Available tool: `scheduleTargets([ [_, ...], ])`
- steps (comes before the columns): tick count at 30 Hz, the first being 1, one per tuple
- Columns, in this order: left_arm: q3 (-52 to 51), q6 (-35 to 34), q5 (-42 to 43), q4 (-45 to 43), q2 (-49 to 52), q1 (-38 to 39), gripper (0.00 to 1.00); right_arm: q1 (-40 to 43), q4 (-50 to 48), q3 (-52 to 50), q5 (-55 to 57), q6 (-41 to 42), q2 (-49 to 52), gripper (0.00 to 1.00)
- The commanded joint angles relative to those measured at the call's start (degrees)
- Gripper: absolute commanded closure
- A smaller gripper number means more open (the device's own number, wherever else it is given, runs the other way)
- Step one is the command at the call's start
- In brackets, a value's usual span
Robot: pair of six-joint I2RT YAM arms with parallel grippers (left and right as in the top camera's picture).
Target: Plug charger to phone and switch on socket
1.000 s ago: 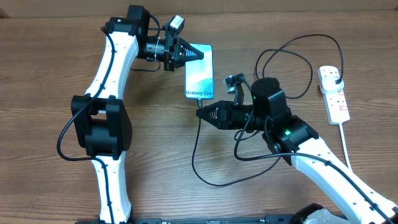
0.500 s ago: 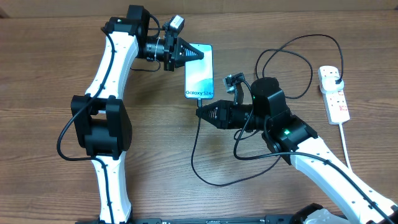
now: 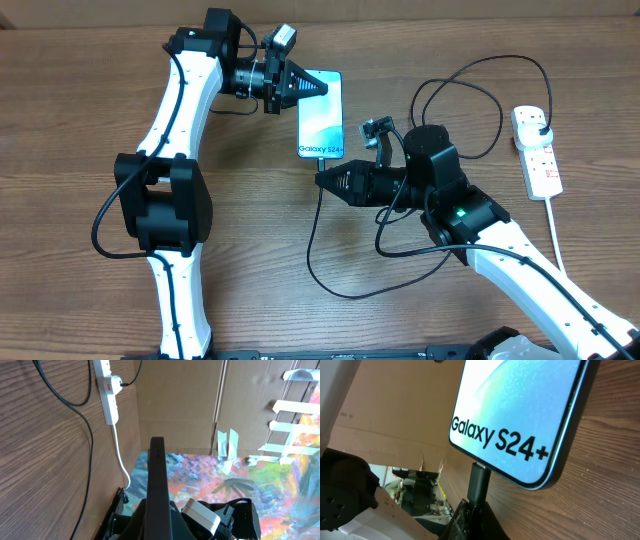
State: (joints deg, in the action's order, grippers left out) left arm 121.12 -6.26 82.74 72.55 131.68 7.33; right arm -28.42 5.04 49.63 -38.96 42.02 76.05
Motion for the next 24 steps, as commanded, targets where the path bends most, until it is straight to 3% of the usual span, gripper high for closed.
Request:
scheduleTargets([
  [1,0.92,0.02,2.89,1.18,-2.78,2.47,0.96,3.13,-2.45,0.63,8.94,0.24,0.48,0.96],
  [14,0.92,0.09,2.56,0.55,-2.78,2.58,0.96,3.1,-1.75,0.63,7.93,0.17,0.48,0.96],
  [21,0.92,0.09,-0.04,-0.9,-2.78,0.59,0.96,3.1,-0.96,0.63,5.81,0.13,0.48,0.71],
  [24,0.92,0.09,-1.84,-0.85,-2.78,-0.11,0.96,3.1,-0.37,0.63,5.86,-0.04,0.48,0.66],
])
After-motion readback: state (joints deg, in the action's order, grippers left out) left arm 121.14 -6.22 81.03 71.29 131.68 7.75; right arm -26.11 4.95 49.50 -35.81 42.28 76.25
